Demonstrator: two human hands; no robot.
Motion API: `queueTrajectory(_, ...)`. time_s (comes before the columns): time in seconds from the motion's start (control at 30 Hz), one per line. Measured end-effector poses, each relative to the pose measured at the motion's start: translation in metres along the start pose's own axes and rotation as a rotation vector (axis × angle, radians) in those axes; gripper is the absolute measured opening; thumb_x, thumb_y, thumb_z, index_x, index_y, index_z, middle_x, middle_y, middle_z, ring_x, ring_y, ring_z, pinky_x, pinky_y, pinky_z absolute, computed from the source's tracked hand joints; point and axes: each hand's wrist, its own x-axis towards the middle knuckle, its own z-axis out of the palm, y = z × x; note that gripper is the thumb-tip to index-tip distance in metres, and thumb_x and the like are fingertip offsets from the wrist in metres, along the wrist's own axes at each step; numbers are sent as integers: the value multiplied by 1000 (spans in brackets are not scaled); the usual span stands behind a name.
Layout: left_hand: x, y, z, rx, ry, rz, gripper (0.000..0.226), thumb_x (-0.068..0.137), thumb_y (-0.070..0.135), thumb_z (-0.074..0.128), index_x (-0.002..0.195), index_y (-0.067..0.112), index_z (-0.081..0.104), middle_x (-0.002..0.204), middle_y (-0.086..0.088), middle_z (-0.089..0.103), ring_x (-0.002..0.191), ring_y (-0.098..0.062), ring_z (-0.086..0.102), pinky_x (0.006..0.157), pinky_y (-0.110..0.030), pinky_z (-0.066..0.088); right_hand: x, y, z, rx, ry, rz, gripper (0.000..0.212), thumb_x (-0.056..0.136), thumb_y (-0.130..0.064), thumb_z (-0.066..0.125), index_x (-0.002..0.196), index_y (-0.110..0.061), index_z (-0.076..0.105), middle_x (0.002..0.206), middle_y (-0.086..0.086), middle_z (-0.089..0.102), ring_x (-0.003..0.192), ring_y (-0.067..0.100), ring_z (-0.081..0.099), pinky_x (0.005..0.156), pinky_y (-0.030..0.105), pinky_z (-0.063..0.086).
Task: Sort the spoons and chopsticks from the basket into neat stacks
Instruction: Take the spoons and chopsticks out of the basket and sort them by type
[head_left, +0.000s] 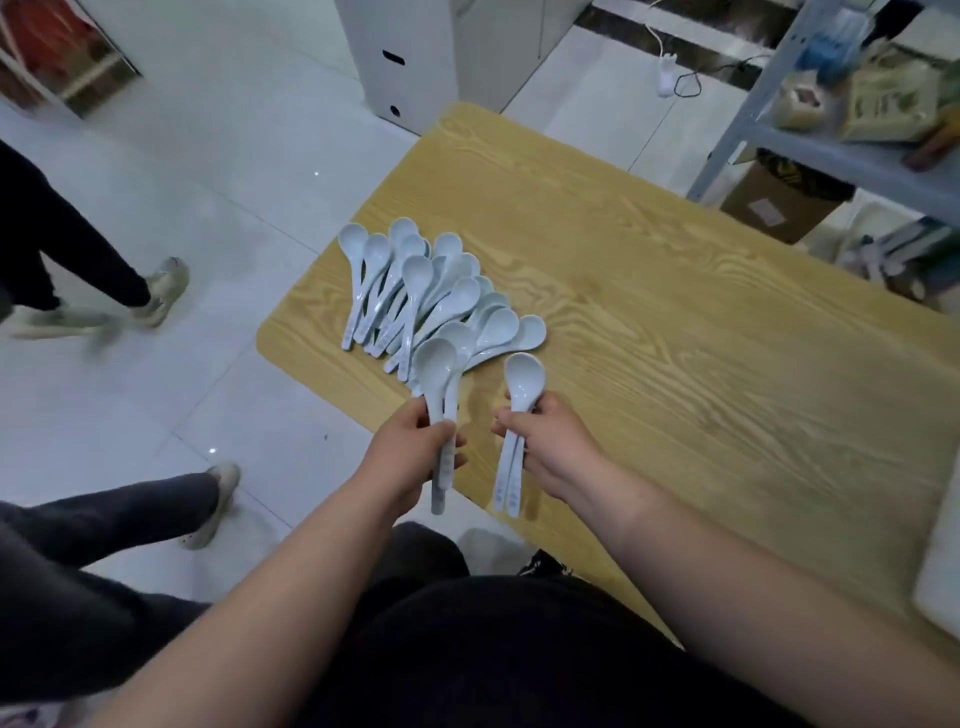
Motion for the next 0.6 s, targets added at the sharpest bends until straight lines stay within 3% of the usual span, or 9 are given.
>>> queueTrajectory(0.13, 53, 22, -43, 98, -14, 13, 20, 97, 3, 53, 111, 14, 63, 99, -13, 66, 92, -27, 68, 85, -41, 60, 32, -7, 12, 29, 130, 64, 31, 88, 3, 68, 110, -16, 57, 109, 11, 62, 113, 32, 63, 102, 46, 51)
queueTrajectory(0.23, 105, 46, -75, 252, -60, 37, 16, 93, 8, 55, 106, 10, 64, 98, -20, 67, 90, -33, 70, 84, -46, 59, 56, -19, 32, 47, 235, 75, 34, 85, 5, 70, 107, -19, 59, 110, 10, 63, 110, 31, 63, 99, 45, 52)
queueTrajectory(0.33, 152, 72, -94, 340, -93, 74, 18, 89, 12, 55, 101, 18, 67, 93, -10, 70, 87, -31, 67, 75, -43, 53, 78, -33, 59, 162, 335, 96, 31, 86, 10, 65, 101, -18, 61, 103, 10, 67, 103, 29, 64, 92, 42, 53)
queueTrajectory(0.47, 192, 107, -99, 486, -136, 169, 15, 89, 13, 52, 96, 16, 65, 87, -8, 68, 72, -25, 61, 62, -34, 46, 111, -49, 88, 163, 494, 91, 25, 89, -1, 65, 106, -19, 66, 110, 9, 72, 101, 29, 68, 94, 49, 55)
queueTrajectory(0.53, 206, 117, -99, 589, -175, 224, 14, 90, 14, 53, 96, 18, 65, 88, -5, 69, 78, -23, 64, 66, -35, 50, 123, -58, 98, 122, 562, 79, 22, 87, -7, 66, 98, -26, 66, 104, 4, 73, 96, 27, 69, 91, 46, 57)
queueTrajectory(0.6, 217, 124, -99, 710, -217, 270, 8, 90, 14, 56, 94, 18, 62, 85, -3, 66, 79, -22, 62, 66, -35, 51, 133, -64, 106, 52, 606, 86, 25, 82, -14, 67, 104, -26, 66, 101, 3, 73, 93, 27, 70, 90, 49, 58)
